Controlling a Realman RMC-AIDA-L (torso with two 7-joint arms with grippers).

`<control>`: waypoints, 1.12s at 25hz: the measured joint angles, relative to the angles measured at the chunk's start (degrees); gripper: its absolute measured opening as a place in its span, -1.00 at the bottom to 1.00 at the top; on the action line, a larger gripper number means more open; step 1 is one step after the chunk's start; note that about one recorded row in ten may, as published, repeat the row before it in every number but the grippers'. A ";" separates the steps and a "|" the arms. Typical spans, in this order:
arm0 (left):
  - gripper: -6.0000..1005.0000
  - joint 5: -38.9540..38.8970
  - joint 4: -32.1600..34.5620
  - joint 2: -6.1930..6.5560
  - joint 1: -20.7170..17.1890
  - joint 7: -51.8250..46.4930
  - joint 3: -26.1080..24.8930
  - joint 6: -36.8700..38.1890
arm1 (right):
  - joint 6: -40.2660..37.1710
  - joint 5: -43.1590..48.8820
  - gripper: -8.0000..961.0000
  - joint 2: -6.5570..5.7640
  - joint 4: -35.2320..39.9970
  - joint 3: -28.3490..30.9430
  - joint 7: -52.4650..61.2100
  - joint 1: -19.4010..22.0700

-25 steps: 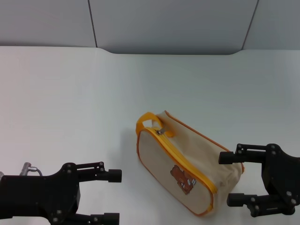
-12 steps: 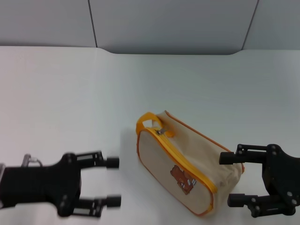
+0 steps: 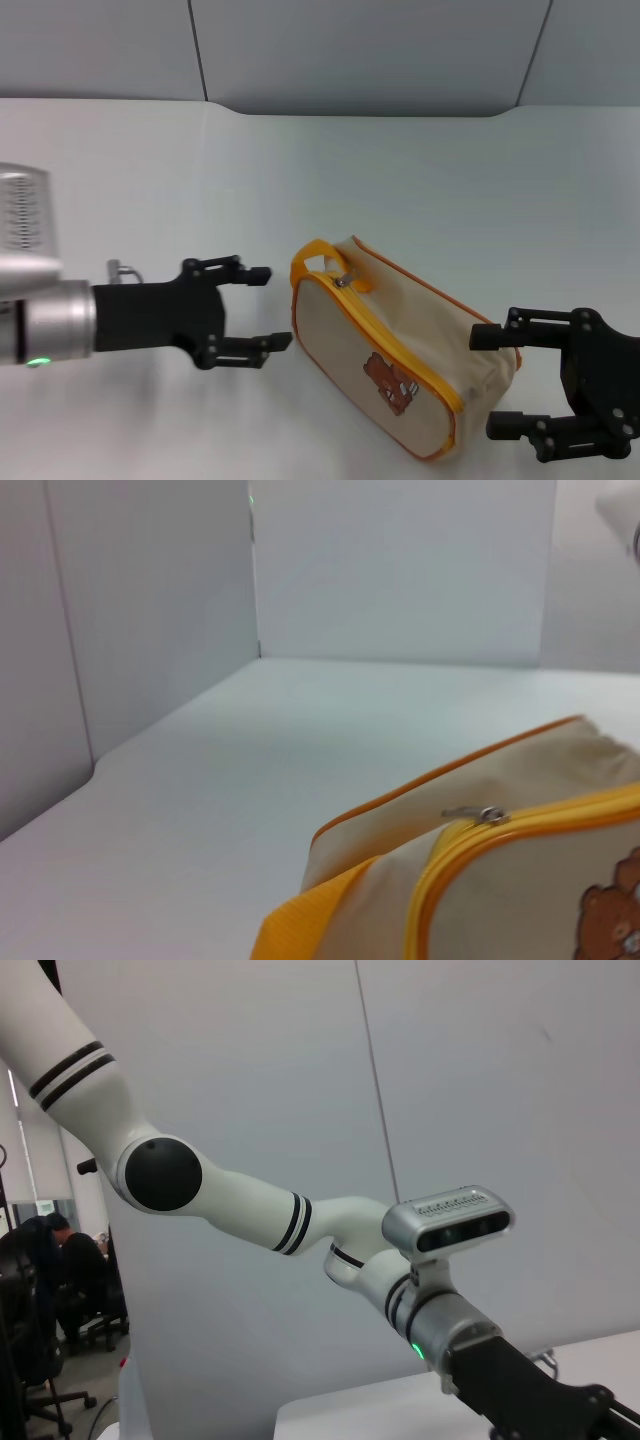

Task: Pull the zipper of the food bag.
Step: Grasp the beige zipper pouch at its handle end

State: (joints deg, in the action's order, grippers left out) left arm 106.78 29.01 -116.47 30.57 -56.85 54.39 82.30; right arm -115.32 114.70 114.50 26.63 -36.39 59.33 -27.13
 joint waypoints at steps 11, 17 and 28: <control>0.62 2.01 -0.81 -2.12 3.06 5.16 0.01 -5.60 | 0.11 0.00 0.56 0.02 0.00 0.37 -0.01 0.45; 0.50 2.03 -0.99 -2.29 3.11 7.67 0.01 -5.10 | 0.93 0.00 0.56 0.01 0.00 0.36 -0.01 0.49; -0.14 1.65 -2.83 -2.45 3.41 10.11 0.63 -5.61 | 1.52 0.00 0.56 0.01 0.00 0.08 0.20 0.06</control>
State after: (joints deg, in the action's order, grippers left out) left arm 108.44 26.19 -118.92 33.98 -46.74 55.02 76.69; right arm -113.80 114.70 114.52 26.63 -36.31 59.53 -27.06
